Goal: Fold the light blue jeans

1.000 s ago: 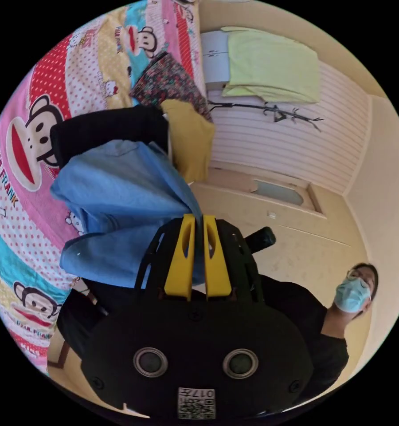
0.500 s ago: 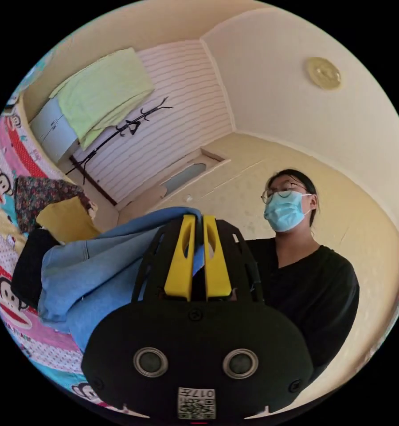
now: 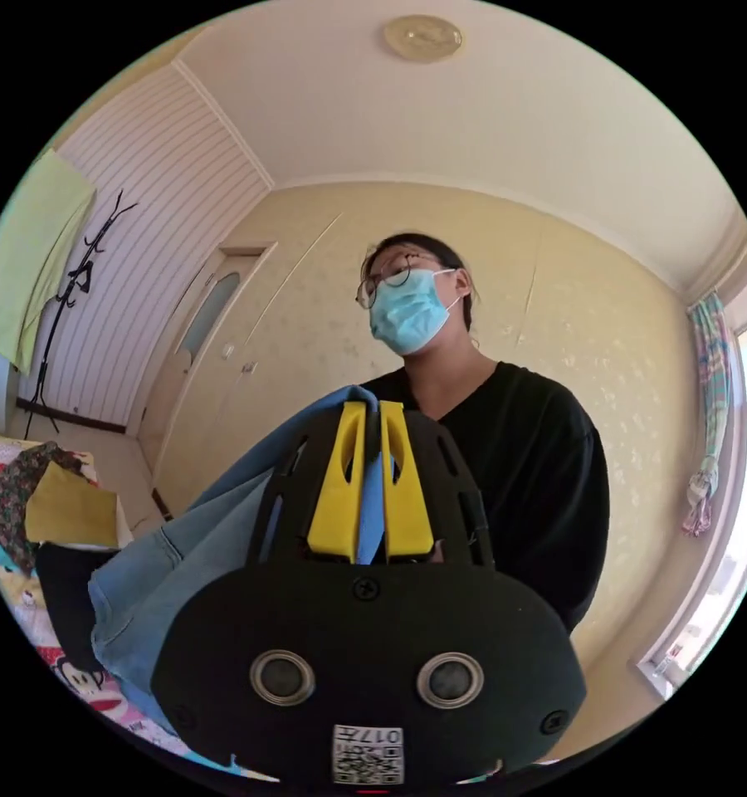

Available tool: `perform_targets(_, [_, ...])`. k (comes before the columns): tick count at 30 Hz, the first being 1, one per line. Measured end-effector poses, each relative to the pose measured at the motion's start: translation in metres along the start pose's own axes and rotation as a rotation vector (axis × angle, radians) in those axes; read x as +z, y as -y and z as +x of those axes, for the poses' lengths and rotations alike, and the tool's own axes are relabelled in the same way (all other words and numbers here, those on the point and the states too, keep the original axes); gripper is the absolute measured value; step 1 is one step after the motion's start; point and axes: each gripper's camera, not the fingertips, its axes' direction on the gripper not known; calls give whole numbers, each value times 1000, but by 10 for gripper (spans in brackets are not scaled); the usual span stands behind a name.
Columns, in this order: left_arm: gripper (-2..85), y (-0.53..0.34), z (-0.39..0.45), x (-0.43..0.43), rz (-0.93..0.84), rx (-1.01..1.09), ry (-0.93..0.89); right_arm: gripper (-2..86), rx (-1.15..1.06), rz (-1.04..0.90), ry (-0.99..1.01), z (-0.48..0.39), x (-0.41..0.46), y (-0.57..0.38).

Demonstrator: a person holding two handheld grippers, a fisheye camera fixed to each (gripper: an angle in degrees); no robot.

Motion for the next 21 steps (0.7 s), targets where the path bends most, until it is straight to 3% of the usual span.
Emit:
perform_targets(3, [129, -19, 31, 6, -116, -136, 129, 54, -180, -63, 78, -34, 28, -3])
perform_targets(5, [164, -41, 48, 11, -276, -377, 491, 50, -293, -132, 168, -60, 52, -6])
perform_targets(7, [166, -55, 57, 14, -360, -512, 733, 49, -372, -224, 277, -84, 82, -10])
perform_targets(9, [156, -61, 65, 6, -291, -575, 819, 50, -432, -373, 395, -111, 129, -17])
perform_targets(10, [151, -61, 71, -5, -162, -568, 811, 50, -446, -409, 393, -118, 141, -20])
perform_targets(12, [149, -61, 79, -27, 81, -531, 763, 46, -463, -636, 185, -134, 203, -39])
perform_targets(14, [149, -64, 91, -55, 356, -469, 750, 40, -468, -827, 99, -139, 251, -63])
perform_targets(16, [154, -65, 102, -66, 482, -424, 801, 29, -478, -968, 98, -144, 294, -90])
perform_targets(19, [185, -59, 111, -68, 522, -383, 917, 10, -527, -1175, 107, -153, 354, -136])
perform_targets(21, [194, -52, 96, -64, 472, -429, 845, 1, -609, -1245, 12, -156, 386, -167])
